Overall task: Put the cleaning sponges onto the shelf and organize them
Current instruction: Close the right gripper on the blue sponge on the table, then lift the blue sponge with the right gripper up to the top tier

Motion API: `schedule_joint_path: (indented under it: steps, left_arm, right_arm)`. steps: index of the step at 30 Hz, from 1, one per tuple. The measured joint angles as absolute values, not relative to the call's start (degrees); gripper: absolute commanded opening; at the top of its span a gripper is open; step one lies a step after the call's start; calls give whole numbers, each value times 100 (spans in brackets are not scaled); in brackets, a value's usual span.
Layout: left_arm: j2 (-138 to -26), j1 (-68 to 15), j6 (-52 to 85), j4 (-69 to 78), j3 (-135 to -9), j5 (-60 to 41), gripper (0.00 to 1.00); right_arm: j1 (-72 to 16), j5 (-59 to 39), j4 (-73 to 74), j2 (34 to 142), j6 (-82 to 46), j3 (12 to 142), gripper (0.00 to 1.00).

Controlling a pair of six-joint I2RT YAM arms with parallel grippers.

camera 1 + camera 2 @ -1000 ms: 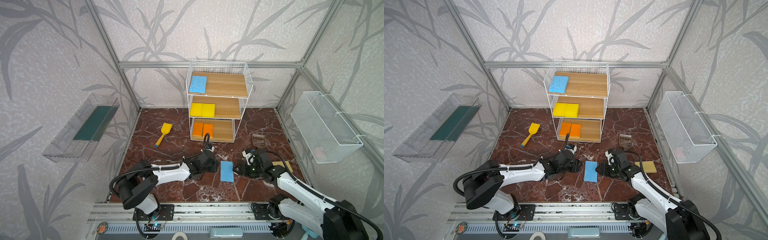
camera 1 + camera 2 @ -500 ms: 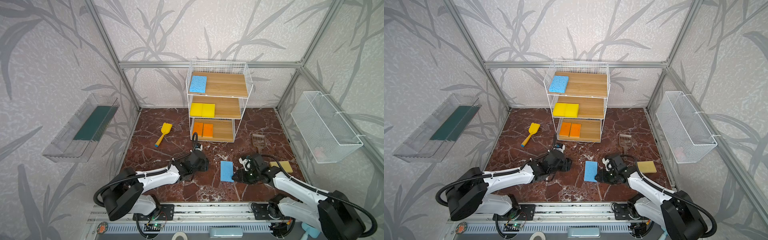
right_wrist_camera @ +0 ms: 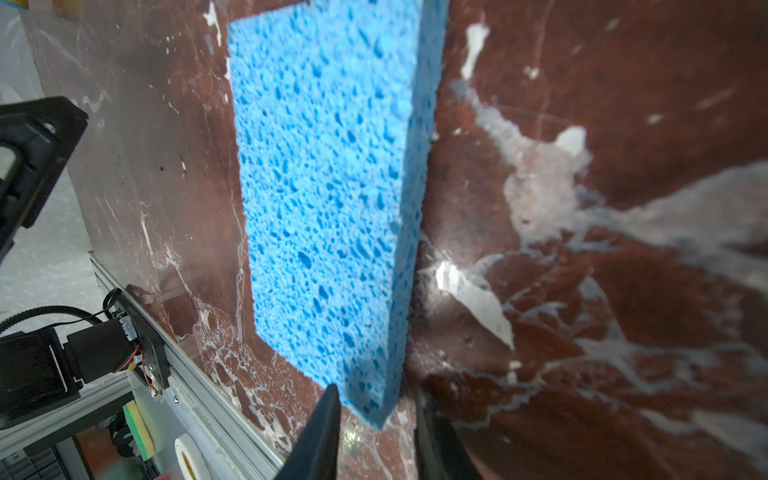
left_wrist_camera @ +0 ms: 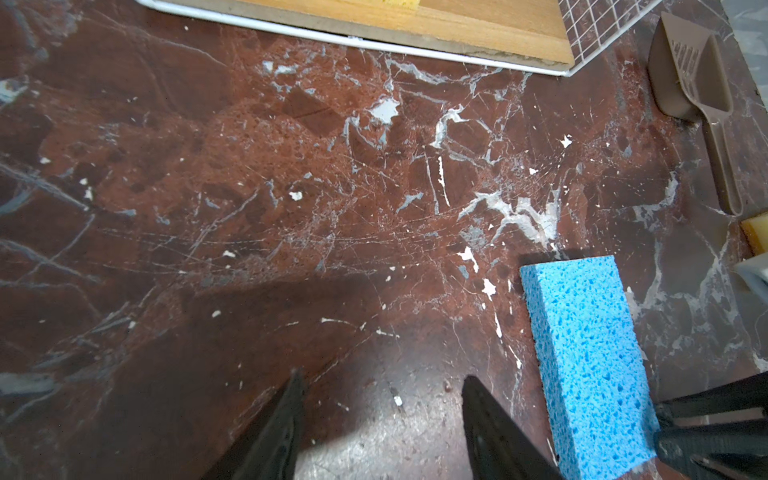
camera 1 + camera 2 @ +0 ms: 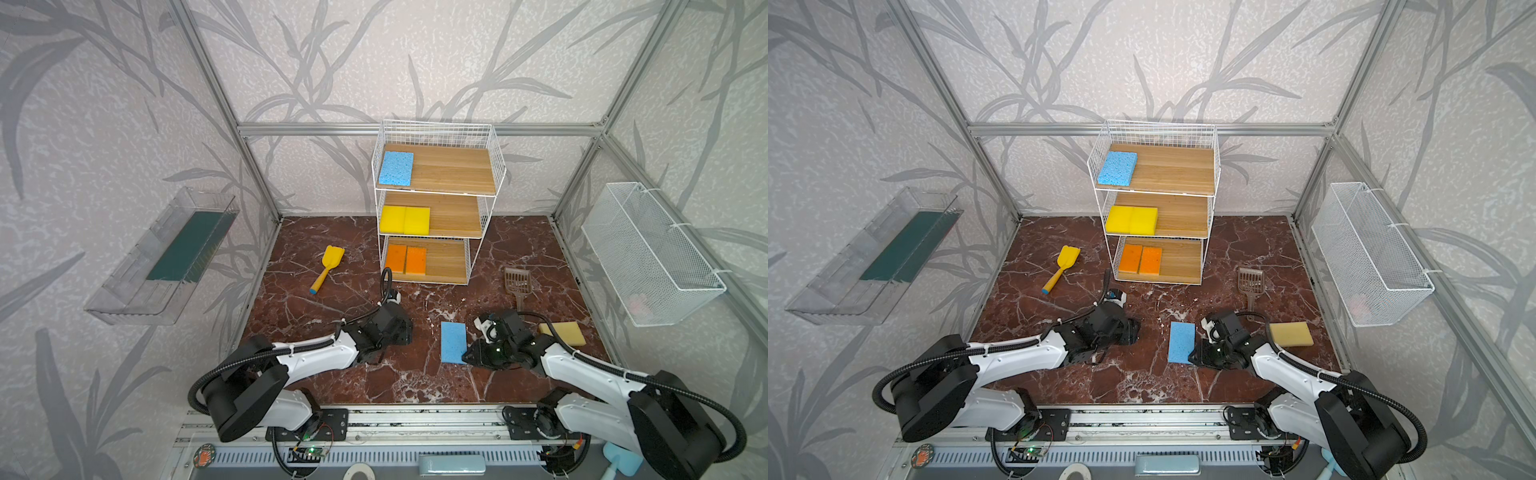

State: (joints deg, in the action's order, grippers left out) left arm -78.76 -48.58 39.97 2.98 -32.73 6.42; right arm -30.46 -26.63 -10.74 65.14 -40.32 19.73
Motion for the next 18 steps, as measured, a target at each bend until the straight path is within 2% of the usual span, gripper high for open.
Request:
schedule_joint_path:
  steps: [5,14,18]
  left_arm:
    - [-7708,-4814,4023,296,-3107,659,62]
    - [-7373,-4753,4058,183,-3011,744,62]
    - [-7203,-4724,4058,106,-2993,777,62]
  right_arm:
    - [-3131,-2661,-963,6626,-4088,1973,19]
    - [-3203,-2569,-1125,6613,-4062,2073,0]
    - [-3205,-2467,-1472,6346,-3999,2329,0]
